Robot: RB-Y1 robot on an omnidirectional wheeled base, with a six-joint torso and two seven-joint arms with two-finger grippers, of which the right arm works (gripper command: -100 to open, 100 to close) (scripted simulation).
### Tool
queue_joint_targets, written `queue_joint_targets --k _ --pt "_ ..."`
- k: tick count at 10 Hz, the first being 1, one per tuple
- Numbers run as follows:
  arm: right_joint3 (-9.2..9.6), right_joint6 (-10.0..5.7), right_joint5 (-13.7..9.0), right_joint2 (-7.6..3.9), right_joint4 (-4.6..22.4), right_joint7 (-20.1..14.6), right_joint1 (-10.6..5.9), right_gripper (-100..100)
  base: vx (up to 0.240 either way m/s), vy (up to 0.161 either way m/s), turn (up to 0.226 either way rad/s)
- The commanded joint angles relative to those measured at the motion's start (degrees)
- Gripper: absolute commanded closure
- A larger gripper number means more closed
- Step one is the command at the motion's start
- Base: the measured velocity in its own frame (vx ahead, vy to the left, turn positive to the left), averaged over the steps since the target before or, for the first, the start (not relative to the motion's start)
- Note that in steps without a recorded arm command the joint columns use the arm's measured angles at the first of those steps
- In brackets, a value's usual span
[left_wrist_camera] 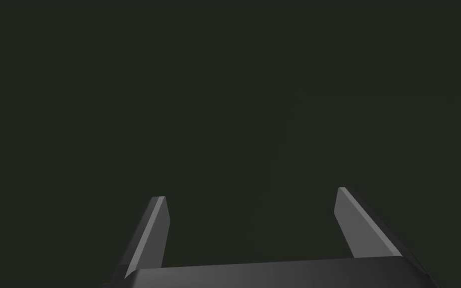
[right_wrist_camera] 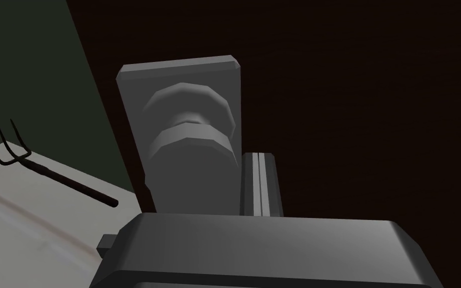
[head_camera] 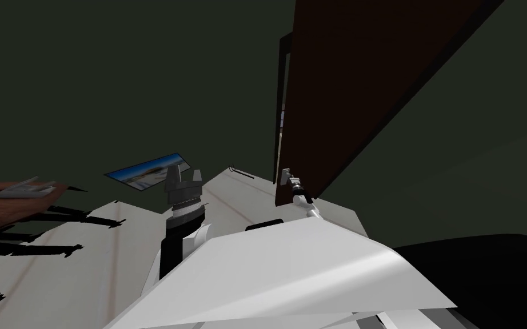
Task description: Pull the door open
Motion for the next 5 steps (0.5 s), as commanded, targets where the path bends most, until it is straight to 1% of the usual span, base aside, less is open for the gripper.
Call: queue_joint_targets --k 1,3,5 --pt "1.88 0.09 0.38 0.71 -0.57 -0.35 0.45 -100 -0.030 -0.026 0.037" --pt "2.22 0.02 0.45 0.62 -0.67 -0.49 0.50 -100 -0.031 -0.030 0.017" --pt "2.91 -0.12 0.59 0.43 -0.88 -0.80 0.60 -100 -0.070 -0.042 0.061"
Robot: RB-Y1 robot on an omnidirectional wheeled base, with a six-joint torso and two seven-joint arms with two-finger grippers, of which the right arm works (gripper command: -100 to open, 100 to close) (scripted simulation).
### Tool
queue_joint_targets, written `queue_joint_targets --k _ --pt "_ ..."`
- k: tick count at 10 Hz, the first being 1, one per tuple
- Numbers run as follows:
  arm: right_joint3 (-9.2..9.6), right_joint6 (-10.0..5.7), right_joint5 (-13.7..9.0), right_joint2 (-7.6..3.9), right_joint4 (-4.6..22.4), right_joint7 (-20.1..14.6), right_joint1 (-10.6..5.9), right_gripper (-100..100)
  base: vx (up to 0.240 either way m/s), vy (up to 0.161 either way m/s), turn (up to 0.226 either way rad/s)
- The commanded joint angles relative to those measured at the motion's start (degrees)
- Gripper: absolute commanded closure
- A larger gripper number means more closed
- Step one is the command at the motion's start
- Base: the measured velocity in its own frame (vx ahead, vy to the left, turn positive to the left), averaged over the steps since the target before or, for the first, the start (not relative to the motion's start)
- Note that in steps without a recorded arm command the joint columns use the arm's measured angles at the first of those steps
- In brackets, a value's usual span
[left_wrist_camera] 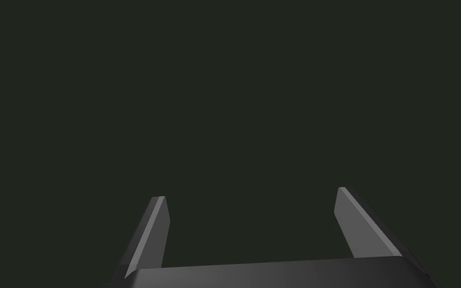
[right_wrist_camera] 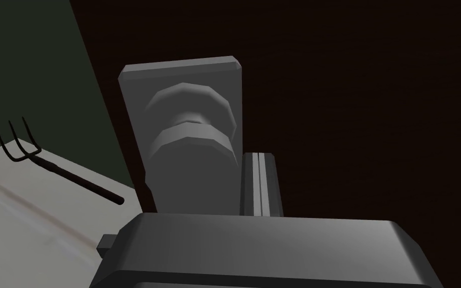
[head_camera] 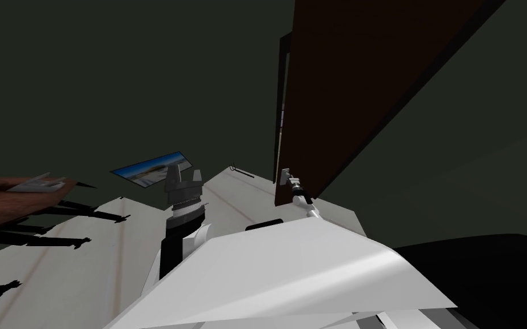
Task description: Pull the door open
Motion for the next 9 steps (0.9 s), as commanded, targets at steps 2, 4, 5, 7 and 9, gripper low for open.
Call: queue_joint_targets --k 2,4,5,7,9 --pt "1.58 1.21 0.19 0.85 -0.69 0.17 0.23 -100 -0.062 -0.031 0.021" --pt "-1.43 0.19 -1.83 -0.70 0.14 -0.04 0.73 -100 0.016 -0.001 0.045" --pt "-1.74 0.09 -2.26 -0.81 0.39 -0.08 0.71 -100 0.083 0.065 0.127" --pt "-2.23 0.00 -2.00 -1.24 0.64 -0.09 0.95 100 0.017 -0.007 -0.019" --pt "-2.23 0.00 -2.00 -1.24 0.64 -0.09 0.95 100 -0.011 0.003 0.012"
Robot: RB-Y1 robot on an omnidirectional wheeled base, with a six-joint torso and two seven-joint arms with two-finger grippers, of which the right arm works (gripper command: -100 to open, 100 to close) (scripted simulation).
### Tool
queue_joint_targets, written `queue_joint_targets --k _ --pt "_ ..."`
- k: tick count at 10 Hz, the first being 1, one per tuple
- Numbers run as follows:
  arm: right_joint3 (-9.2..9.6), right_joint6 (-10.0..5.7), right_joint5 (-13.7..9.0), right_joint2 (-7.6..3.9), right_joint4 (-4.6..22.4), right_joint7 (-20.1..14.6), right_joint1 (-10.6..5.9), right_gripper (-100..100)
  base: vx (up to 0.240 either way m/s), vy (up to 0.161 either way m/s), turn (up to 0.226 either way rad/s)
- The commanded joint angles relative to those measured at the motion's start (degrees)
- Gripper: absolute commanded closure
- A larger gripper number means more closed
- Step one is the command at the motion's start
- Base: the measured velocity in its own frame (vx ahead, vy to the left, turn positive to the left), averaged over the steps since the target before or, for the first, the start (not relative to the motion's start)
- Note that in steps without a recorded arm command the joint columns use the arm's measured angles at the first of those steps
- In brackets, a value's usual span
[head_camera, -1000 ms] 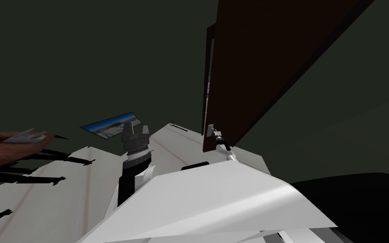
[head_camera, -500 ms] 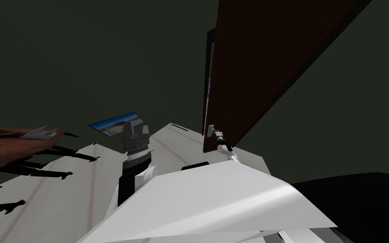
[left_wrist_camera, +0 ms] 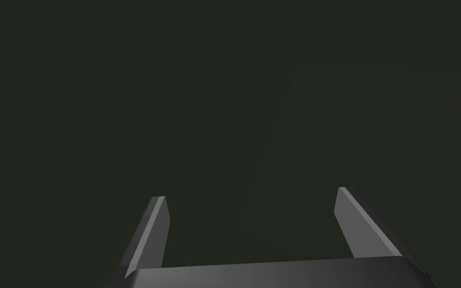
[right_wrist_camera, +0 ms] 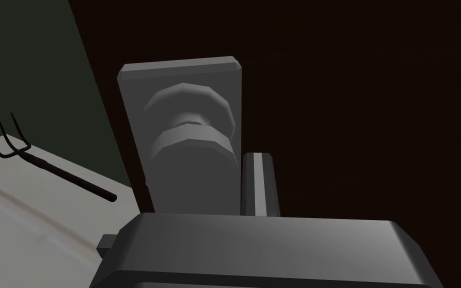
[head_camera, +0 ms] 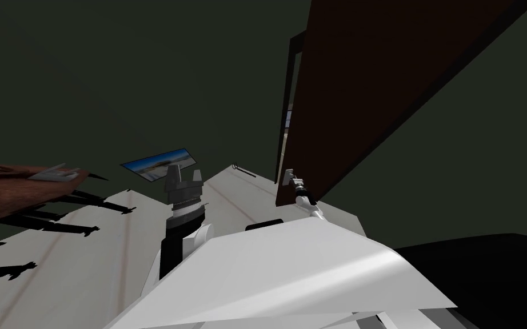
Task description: Pull the door open
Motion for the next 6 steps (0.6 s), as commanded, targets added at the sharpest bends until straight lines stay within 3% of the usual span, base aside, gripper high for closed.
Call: queue_joint_targets --k 1,3,4,6 --pt "0.19 0.05 0.04 0.11 -0.07 0.00 -0.02 100 0.000 0.000 0.000" --pt "0.19 0.05 0.04 0.11 -0.07 0.00 -0.02 100 0.000 0.000 0.000" --pt "1.88 0.15 0.35 -0.36 -0.84 -0.55 0.28 -100 -0.143 -0.053 0.117" --pt "2.72 0.21 0.50 -0.54 -1.22 -0.81 0.41 -100 -0.186 -0.067 0.067"
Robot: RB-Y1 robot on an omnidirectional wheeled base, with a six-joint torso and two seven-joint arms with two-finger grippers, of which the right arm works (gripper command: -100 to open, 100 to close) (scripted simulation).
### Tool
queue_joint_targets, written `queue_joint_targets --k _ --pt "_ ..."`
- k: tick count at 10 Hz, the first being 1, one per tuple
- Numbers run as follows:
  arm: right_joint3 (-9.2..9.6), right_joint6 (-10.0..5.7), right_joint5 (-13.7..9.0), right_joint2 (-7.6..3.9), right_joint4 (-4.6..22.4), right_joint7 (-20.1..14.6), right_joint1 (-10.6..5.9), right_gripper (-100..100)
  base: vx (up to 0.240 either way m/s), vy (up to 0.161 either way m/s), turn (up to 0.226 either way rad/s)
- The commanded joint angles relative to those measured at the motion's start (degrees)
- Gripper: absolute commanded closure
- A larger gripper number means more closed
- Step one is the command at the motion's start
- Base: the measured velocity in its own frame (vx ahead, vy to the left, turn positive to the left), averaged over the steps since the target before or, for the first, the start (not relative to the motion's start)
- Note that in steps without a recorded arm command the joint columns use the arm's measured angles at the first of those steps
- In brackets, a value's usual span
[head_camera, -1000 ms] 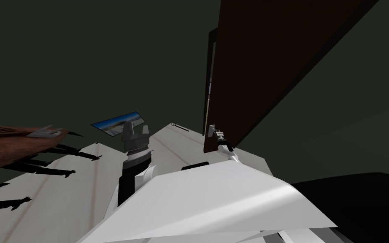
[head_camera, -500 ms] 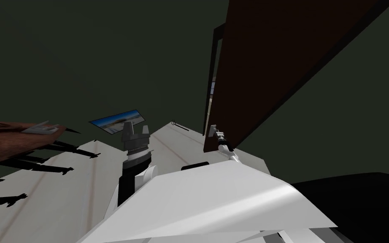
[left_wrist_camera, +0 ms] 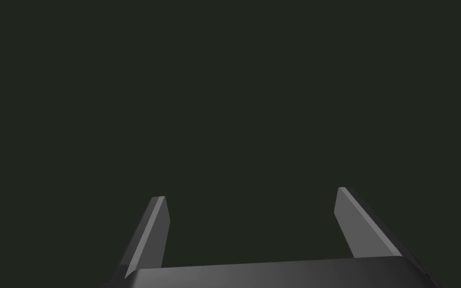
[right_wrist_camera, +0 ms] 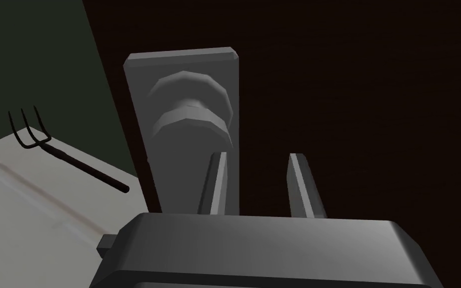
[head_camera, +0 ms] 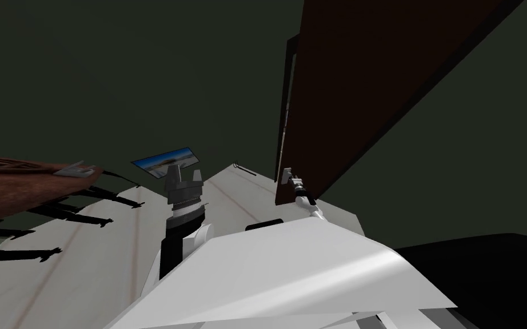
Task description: Pull the door open
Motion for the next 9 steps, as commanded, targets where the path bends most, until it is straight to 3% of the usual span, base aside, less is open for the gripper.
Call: queue_joint_targets --k 1,6,7,9 --pt "1.63 0.62 0.25 0.17 -0.63 -0.25 0.17 -100 -0.143 -0.052 0.134" --pt "5.61 0.93 0.99 -0.72 -2.43 -1.47 0.78 -100 -0.189 -0.066 0.088" --pt "5.00 1.14 0.88 -0.47 -2.79 -1.06 1.06 -100 -0.082 -0.035 0.014" --pt "3.49 -0.05 0.05 -2.51 -0.79 -2.98 0.83 -100 0.109 -0.021 0.228"
